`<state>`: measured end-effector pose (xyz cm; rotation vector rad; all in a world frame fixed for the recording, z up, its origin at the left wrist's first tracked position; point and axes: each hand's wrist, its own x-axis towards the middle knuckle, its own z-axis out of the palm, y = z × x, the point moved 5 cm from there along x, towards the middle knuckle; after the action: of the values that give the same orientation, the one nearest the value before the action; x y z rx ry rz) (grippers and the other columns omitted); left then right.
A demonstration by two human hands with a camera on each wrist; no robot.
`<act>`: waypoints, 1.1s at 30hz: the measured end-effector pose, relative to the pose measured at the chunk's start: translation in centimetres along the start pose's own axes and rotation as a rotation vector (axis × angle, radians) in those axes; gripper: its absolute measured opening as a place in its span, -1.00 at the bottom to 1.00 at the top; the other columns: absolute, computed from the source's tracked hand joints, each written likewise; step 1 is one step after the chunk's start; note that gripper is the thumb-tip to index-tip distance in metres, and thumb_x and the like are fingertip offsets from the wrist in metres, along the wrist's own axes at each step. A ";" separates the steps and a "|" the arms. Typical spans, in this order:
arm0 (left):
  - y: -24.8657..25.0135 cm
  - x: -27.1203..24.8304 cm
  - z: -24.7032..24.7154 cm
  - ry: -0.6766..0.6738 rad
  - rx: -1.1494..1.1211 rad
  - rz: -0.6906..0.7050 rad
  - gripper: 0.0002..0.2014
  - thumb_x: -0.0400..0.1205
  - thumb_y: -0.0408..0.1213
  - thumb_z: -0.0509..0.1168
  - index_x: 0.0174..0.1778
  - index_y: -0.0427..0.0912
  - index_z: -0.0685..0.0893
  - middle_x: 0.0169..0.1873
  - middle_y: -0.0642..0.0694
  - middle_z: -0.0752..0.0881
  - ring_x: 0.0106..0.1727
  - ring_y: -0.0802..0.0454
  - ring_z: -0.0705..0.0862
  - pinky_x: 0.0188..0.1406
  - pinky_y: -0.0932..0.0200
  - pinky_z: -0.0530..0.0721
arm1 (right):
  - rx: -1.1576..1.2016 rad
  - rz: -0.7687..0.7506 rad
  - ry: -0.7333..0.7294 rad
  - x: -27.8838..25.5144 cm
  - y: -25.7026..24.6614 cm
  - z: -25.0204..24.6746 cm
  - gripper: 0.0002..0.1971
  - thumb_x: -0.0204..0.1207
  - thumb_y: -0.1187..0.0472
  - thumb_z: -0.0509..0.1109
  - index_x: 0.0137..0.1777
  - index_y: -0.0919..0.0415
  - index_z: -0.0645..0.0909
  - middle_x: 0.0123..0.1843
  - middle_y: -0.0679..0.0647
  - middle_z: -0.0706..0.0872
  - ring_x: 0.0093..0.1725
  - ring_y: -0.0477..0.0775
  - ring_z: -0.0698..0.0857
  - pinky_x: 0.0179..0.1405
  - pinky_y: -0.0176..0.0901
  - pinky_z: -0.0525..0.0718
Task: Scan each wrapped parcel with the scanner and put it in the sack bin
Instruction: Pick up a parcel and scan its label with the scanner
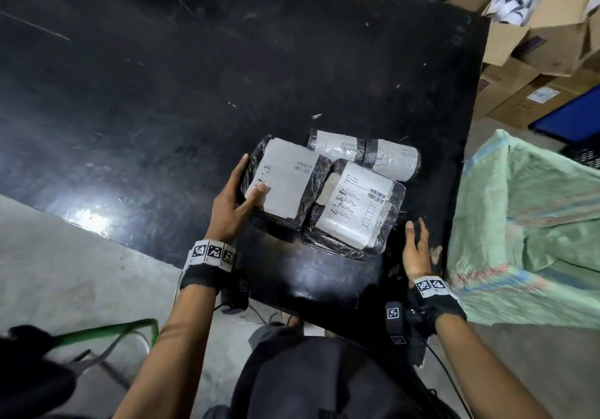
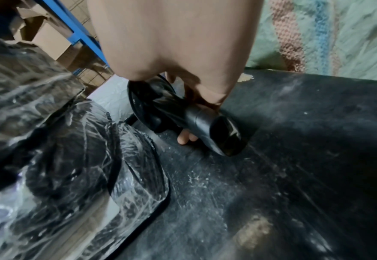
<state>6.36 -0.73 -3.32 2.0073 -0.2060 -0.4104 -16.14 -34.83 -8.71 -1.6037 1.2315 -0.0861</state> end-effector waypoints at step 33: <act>2.2 1.1 0.0 0.022 -0.085 0.187 -0.26 0.59 0.09 0.47 0.72 0.25 0.40 0.56 0.23 0.59 0.59 0.27 0.56 0.68 -0.10 0.50 | 0.158 -0.048 0.036 -1.2 0.4 -0.2 -0.46 0.78 -0.04 0.12 0.72 0.03 0.20 0.72 0.08 0.28 0.69 0.12 0.27 0.44 -0.26 0.18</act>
<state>7.46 -2.06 -1.61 1.8886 -0.3538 -0.2736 -17.07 -34.02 -8.31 -1.5003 1.1843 -0.2379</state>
